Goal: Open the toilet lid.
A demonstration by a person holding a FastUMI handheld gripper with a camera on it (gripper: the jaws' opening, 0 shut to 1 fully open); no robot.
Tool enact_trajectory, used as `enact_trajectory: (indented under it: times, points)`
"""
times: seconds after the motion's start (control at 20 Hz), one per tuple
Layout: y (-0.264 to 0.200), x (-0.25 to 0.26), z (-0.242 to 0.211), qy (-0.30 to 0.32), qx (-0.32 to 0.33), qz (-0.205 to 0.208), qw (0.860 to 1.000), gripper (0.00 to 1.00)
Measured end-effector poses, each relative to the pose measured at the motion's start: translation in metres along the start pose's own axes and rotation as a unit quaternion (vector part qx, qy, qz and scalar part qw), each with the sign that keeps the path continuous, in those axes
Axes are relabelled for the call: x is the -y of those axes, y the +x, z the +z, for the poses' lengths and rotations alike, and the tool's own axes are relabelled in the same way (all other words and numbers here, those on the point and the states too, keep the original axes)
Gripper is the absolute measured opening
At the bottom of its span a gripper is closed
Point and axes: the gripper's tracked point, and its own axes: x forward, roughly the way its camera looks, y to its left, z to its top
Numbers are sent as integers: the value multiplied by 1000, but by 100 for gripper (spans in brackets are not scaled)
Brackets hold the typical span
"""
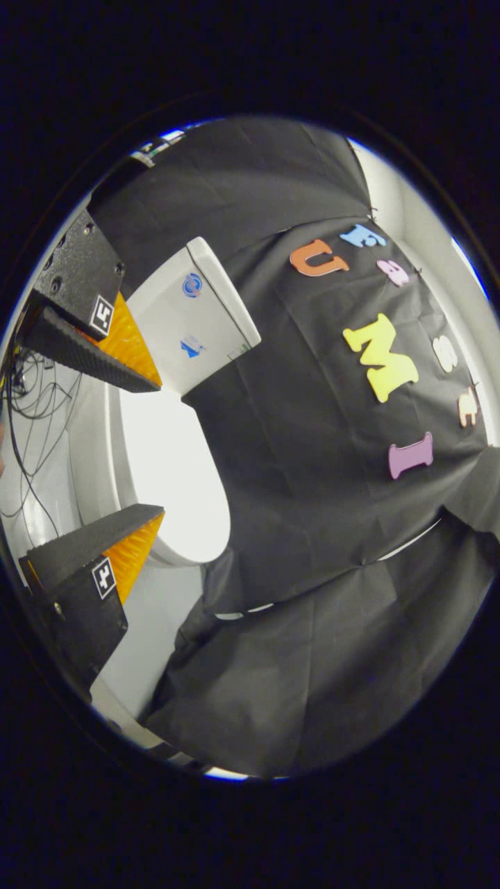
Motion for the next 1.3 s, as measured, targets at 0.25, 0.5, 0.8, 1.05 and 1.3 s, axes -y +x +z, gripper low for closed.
enact_trajectory:
  times: [0.25, 0.5, 0.8, 1.05, 1.3]
  points:
    - [24, 23, -19, 54, -32, -8, 998, 100]
    - [50, 51, -47, 102, -70, -29, 992, 99]
    - [80, 84, -72, 147, -105, -53, 982, 97]
    - [98, 108, -75, 207, -114, -60, 970, 88]
    - [116, 120, -88, 259, -131, -58, 955, 75]
